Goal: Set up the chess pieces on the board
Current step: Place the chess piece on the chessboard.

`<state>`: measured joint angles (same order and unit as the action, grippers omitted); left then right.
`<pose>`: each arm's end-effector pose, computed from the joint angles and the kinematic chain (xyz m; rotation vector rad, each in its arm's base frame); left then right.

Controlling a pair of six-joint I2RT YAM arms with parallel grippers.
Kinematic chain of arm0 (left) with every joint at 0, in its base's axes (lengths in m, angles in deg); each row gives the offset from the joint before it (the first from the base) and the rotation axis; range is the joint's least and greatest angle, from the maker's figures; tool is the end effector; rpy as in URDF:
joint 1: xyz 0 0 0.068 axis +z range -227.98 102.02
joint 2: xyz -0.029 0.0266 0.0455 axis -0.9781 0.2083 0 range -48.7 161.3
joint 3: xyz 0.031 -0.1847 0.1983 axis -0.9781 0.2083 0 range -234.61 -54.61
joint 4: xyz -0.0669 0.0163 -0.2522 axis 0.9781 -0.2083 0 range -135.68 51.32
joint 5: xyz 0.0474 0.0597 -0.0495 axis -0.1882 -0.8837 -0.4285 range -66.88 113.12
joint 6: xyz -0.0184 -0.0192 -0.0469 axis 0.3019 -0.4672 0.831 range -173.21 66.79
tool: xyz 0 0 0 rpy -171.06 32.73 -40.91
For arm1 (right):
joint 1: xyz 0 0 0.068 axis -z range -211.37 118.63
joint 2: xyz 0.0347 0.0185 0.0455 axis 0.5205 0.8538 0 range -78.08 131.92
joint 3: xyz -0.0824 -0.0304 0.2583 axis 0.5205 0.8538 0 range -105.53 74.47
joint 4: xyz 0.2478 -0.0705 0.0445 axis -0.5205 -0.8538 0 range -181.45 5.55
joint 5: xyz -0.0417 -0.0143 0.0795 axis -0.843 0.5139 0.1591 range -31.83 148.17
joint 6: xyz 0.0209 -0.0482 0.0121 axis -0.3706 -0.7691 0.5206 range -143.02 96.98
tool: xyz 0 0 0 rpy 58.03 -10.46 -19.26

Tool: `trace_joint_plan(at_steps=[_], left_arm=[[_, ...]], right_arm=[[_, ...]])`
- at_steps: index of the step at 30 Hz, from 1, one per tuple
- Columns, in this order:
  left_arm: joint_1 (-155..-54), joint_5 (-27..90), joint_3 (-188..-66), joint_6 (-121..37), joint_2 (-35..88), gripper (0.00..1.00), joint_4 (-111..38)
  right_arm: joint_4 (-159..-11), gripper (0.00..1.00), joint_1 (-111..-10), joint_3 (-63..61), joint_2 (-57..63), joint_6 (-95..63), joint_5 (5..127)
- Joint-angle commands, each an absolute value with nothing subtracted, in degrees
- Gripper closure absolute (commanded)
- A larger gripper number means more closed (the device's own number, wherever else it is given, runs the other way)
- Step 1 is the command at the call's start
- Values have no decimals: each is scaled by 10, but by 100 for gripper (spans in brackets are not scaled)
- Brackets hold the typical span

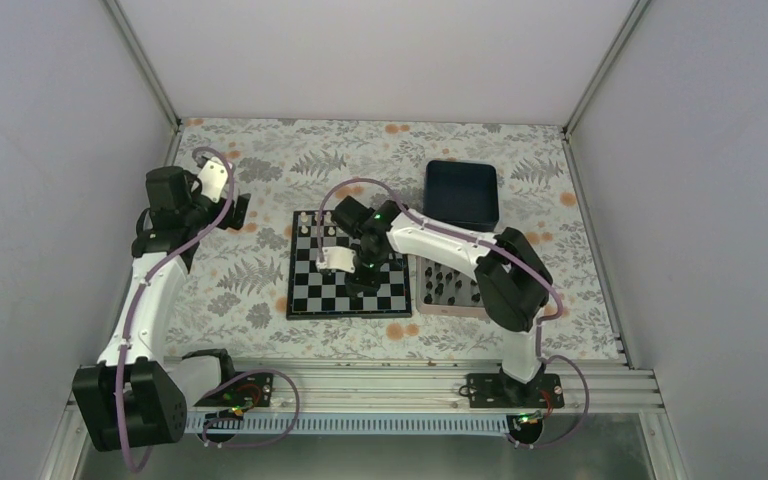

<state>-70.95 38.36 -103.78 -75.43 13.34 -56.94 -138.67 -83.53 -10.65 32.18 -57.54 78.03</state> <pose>0.2404 0.0203 0.2946 0.4321 2.0480 0.0271 0.2228 0.3063 0.2058 -2.0679 2.1208 0.5546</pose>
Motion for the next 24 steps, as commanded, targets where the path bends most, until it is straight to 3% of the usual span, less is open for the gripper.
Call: trace_joint_plan(at_steps=[1, 24], left_arm=[[-705, 372, -1025, -749, 117, 0, -558], [-693, 388, -1025, -759, 117, 0, -563]], right_arm=[[-1375, 96, -850, -98, 339, -587, 760], [-1353, 95, -878, -55, 338, -565, 739]])
